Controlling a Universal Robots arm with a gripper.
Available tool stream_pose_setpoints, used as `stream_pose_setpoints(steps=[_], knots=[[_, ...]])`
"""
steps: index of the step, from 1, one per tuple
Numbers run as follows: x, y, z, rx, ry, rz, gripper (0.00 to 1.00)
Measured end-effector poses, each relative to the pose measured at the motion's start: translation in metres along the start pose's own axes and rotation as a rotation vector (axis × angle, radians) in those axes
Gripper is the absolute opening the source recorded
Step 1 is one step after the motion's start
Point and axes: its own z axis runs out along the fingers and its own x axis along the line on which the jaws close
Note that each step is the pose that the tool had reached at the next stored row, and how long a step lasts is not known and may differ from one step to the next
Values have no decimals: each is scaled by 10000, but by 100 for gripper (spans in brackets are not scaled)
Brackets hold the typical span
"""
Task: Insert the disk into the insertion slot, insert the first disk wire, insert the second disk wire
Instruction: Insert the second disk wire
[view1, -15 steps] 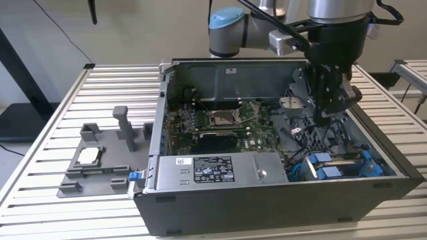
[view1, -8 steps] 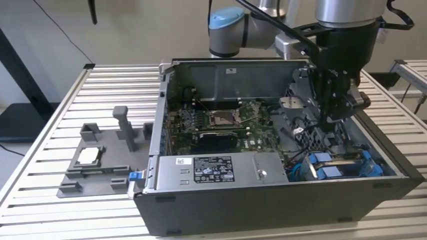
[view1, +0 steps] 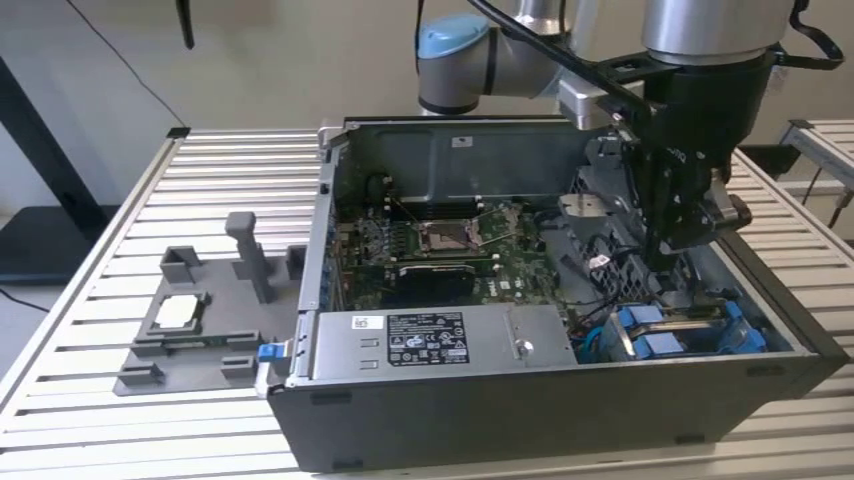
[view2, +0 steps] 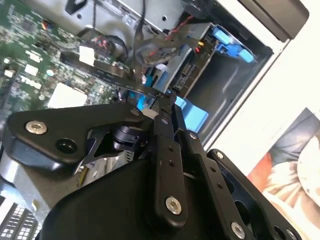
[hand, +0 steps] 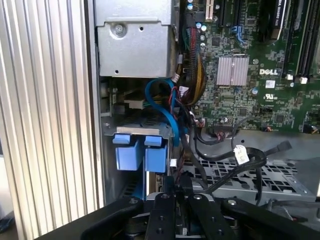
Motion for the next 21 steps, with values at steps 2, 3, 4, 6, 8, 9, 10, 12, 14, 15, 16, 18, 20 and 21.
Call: stream_pose_setpoints(steps=[2, 3, 4, 6, 8, 9, 10, 12, 14, 15, 16, 18, 20, 21], knots=[[26, -4, 4, 1, -270, 47, 16], [49, -9, 7, -7, -311, 53, 16], [73, -15, 10, -27, -322, 54, 16], [115, -30, 19, -104, -326, 50, 16], [149, -54, 29, -204, -328, 44, 16], [163, -72, 36, -268, -330, 40, 16], [176, -90, 43, -325, -334, 36, 16], [199, -124, 58, -397, -402, 43, 16], [219, -144, 70, -407, -631, 77, 16], [225, -149, 74, -406, -788, 101, 16], [234, -153, 76, -404, -930, 123, 16], [262, -159, 82, -416, -1050, 141, 16], [309, -171, 91, -514, -1060, 139, 16], [330, -181, 96, -587, -1063, 137, 16]])
